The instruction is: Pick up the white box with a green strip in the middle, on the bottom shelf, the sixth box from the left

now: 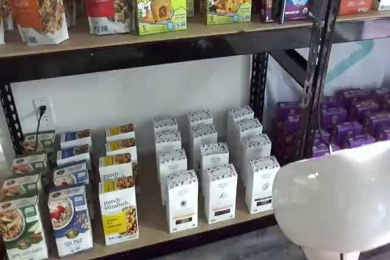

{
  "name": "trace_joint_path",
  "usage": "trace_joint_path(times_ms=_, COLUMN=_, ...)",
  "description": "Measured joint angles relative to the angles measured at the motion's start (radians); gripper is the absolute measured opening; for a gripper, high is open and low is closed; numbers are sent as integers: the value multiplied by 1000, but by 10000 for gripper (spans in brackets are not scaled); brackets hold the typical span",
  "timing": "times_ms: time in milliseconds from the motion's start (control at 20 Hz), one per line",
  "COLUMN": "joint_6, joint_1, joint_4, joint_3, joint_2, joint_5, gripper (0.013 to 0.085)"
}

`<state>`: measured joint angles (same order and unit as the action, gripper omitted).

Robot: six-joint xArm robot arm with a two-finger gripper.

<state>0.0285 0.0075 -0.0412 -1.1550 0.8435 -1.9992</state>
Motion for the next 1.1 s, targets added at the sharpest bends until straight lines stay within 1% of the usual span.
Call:
trace_joint_path(times_ms=100, joint_6=1, joint_1=-1, joint_4=-2, joint_3=-29, joint_2=-33, joint_5=-54, gripper=850)
trace_joint_path(times_ms=150, joint_6=-4, joint_1=-11, joint_4=-11, joint_3=-34, joint_2=-40, joint_5=-67, gripper=850)
trace_joint_path(times_ms=350, joint_6=-19, joint_1=-28, joint_4=-17, joint_3=-30, joint_2=-38, joint_5=-62, gripper=850)
trace_joint_path(times_ms=450, joint_6=-25, joint_1=-29, joint_4=-7, joint_3=-16, joint_2=-32, joint_5=-45, gripper=850)
trace_joint_path(times_ms=800, joint_6=-40, joint_1=-18, joint_4=58, joint_3=102, joint_2=-3, joint_5=71, gripper=850)
trace_joint_path(times_ms=950, joint_6=-47, joint_1=-27, joint_4=64, joint_3=176, joint_2=24, joint_5=156, gripper=850)
trace_joint_path(times_ms=1100, joint_6=-57, joint_1=-41, joint_4=63, joint_3=273, joint_2=34, joint_5=245, gripper=850)
